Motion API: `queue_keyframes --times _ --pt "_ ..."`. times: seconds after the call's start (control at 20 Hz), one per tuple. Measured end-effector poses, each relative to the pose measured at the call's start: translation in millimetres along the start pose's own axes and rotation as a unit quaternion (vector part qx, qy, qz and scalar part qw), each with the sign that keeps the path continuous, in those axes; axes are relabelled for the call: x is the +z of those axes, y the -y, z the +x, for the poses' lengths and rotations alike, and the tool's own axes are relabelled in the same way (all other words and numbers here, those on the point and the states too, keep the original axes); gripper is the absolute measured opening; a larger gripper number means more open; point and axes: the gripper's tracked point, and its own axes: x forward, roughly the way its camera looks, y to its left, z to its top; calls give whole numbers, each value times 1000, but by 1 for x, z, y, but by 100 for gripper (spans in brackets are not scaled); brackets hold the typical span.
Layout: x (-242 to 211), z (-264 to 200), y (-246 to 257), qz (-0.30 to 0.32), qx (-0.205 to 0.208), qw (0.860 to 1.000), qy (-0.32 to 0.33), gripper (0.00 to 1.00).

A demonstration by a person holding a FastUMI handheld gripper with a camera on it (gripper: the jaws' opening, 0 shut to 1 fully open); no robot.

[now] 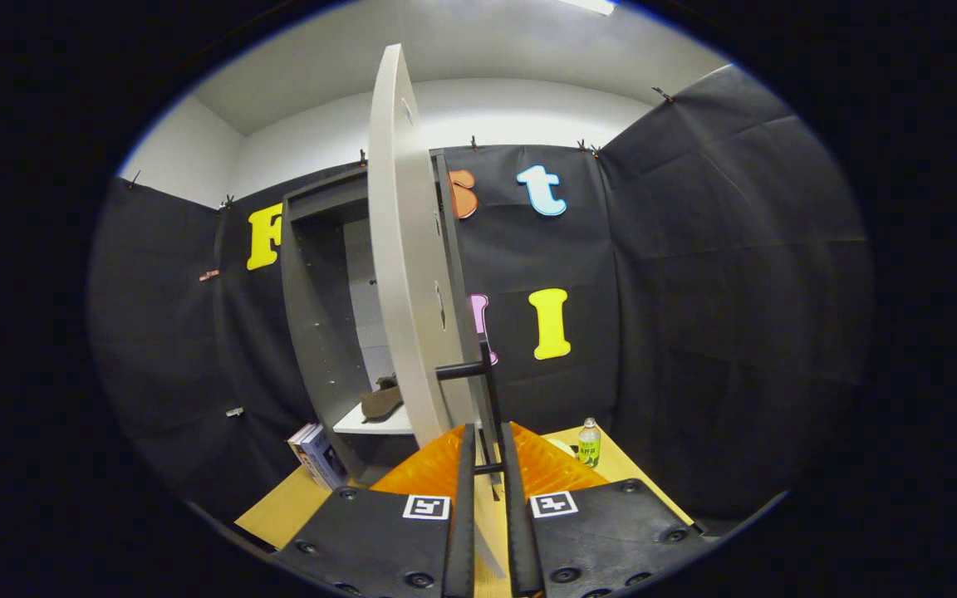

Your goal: Open the shoe cabinet door, grab the shoes and put them into the shoe cabinet, then close the shoe cabinet door.

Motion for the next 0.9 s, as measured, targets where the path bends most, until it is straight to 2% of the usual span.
queue_keyframes --times 0.1,0.35,0.4,0.6,0.9 --pt "-3 -10 -13 -2 17 1000 -9 21" --pt "-33 -23 -70 -26 90 995 -47 62" --pt "-49 -24 -78 -35 98 993 -64 75" --pt "-122 -6 -111 -23 116 982 -144 99" --pt "-255 19 -144 -16 119 957 -262 99"
